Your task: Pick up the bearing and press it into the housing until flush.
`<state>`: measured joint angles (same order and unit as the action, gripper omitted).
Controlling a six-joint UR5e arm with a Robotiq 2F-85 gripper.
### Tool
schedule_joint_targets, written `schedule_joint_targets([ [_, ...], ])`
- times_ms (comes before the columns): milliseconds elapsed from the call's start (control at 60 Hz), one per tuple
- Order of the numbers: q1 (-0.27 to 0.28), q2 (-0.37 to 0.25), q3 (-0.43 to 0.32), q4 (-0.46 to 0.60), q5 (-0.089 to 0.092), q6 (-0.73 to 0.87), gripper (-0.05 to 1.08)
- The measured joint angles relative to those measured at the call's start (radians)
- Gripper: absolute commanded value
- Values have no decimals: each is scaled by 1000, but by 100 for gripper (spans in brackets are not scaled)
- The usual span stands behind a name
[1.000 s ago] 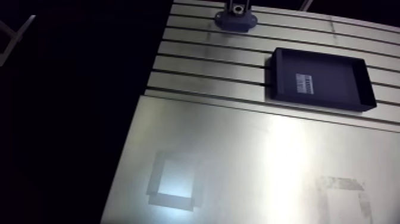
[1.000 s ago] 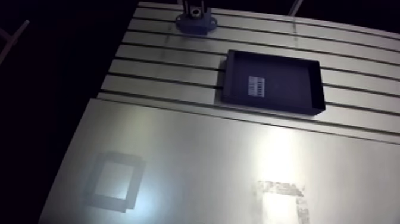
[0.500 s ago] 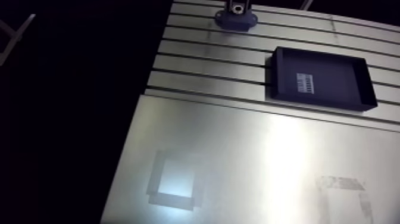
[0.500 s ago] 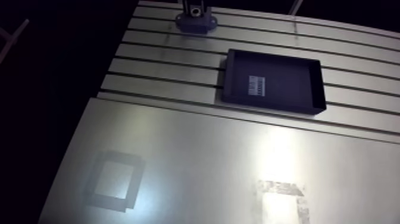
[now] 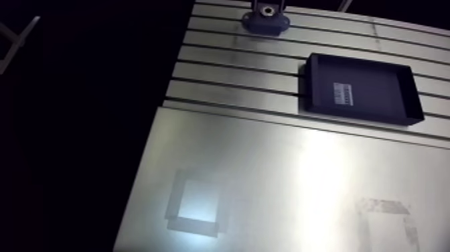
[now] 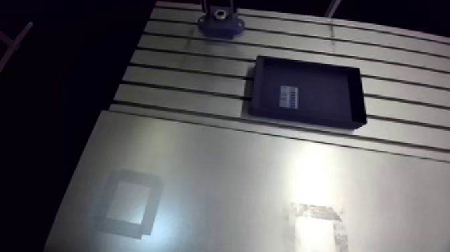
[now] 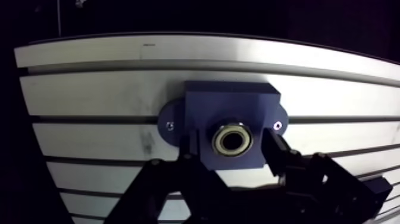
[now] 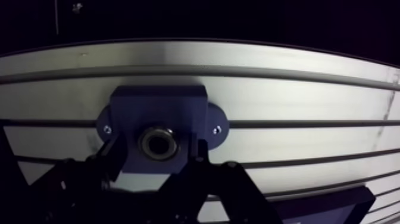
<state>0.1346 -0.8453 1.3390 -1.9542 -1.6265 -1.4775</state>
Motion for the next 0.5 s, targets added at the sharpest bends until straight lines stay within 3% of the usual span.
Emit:
schedule_joint_targets([
  [300,1,-32,-17,6,4,1,0],
  [350,0,-43,-22,11,4,0,65],
  [367,0,-43,-23,11,4,0,65],
  [417,-1,-47,-23,13,5,0,88],
  [450,-1,-48,-23,14,5,0,92],
  [467,-2,-48,-23,14,5,0,103],
  [500,-3,-50,-23,14,4,0,106],
])
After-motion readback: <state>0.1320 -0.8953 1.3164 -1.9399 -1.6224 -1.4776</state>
